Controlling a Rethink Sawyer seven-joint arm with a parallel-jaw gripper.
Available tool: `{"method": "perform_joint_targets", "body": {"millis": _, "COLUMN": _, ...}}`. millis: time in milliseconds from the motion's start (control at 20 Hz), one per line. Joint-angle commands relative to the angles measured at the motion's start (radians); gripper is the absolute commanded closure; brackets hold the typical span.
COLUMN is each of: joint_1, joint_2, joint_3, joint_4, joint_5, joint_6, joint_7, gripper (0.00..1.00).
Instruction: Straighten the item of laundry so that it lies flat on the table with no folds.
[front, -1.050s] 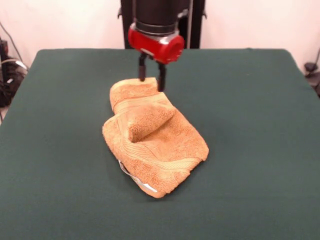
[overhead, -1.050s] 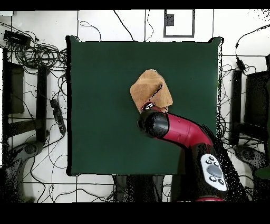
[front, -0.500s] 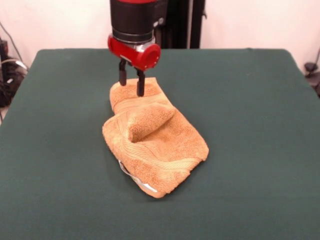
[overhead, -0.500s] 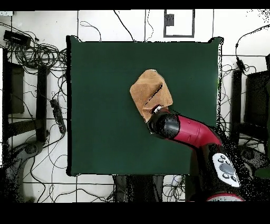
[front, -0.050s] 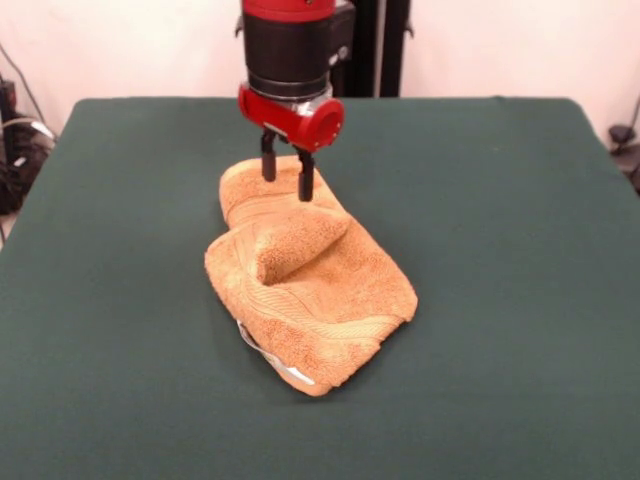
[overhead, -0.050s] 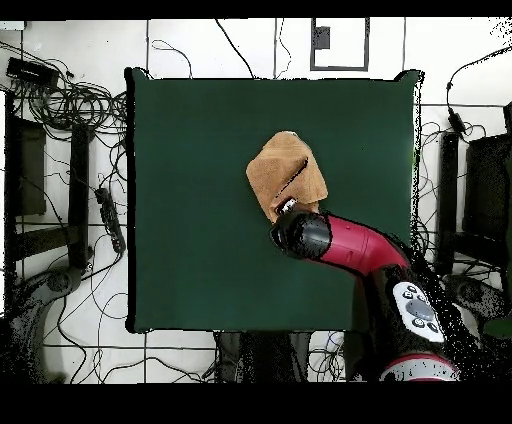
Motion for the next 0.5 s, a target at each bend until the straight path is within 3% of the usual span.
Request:
{"method": "perform_joint_targets", "body": {"millis": 50, "joint_1": 0.056, "joint_2": 0.046, "joint_3": 0.118, "joint_4": 0.003, "joint_5": 0.012, "joint_6": 0.03, "joint_7": 0.05, "gripper": 0.0}}
{"method": "perform_joint_targets", "body": {"millis": 500, "joint_1": 0.016, "joint_2": 0.102, "joint_3": 0.177, "joint_4": -0.005, "joint_5": 0.004, "joint_6": -0.04, "joint_7": 0.029, "gripper": 0.0}}
